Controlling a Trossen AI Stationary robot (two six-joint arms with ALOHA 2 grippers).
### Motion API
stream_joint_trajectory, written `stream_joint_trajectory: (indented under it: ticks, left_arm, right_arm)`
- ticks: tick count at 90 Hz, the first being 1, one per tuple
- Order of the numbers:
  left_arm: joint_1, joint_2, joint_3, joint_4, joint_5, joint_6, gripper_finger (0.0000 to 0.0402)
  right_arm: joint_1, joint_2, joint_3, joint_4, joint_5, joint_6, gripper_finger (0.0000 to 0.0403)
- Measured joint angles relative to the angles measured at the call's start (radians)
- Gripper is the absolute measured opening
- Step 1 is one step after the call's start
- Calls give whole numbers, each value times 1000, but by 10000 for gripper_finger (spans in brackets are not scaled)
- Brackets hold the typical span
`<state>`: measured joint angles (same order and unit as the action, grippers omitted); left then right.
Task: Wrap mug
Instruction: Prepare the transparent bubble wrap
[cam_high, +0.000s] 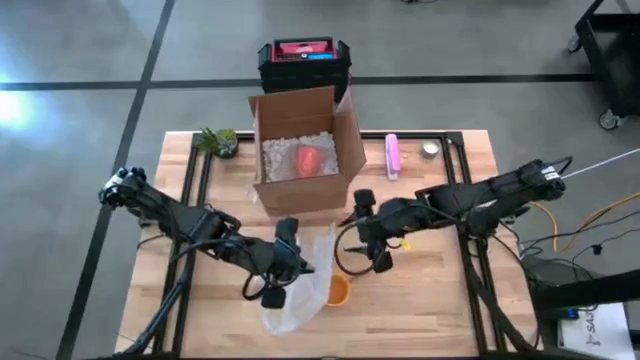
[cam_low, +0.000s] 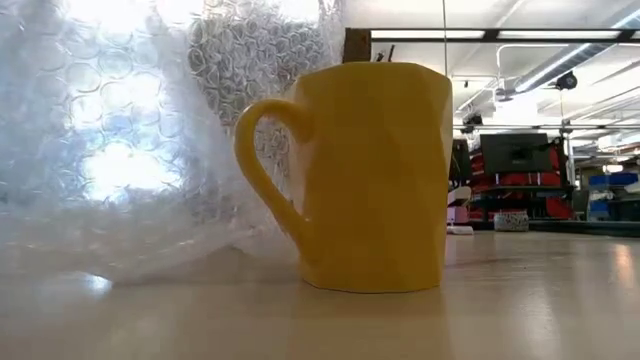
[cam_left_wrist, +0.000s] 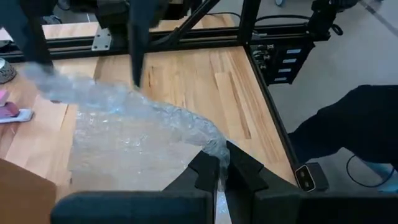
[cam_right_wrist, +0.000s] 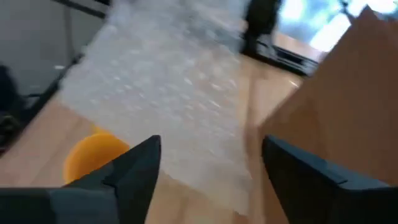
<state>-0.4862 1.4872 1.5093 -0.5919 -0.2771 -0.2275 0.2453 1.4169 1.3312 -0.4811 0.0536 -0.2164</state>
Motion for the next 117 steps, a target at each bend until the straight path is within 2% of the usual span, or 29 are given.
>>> stream_joint_trajectory:
  ticks: [22, 36, 40, 48, 55, 81, 88, 100, 117]
  left_arm:
    - [0, 0, 0, 1, 0, 2, 0]
    - [0, 0, 0, 1, 0, 6, 0]
    - [2, 0, 0, 0, 0, 6, 0]
    - [5, 0, 0, 0, 0, 6, 0]
    - [9, 0, -1, -2, 0, 6, 0]
    - [11, 0, -1, -20, -1, 2, 8]
    - [12, 0, -1, -41, -1, -16, 9]
    - [13, 0, -1, -100, -1, -55, 18]
    - [13, -27, -1, -204, 26, -170, 79]
  right_arm:
    - [-26, 65, 0, 101, -18, -82, 300]
    - [-22, 117, 1, 122, -215, -81, 295]
    - [-16, 132, 0, 110, -236, -82, 287]
    - [-14, 154, 0, 96, -227, -91, 260]
    - [-18, 163, 0, 68, -195, -102, 220]
    - [-17, 115, 0, 54, -184, -167, 19]
    - [-17, 90, 1, 42, -169, -174, 11]
    - [-16, 47, 1, -18, -81, -177, 13]
    - [-16, -7, 1, -133, -7, -139, 3]
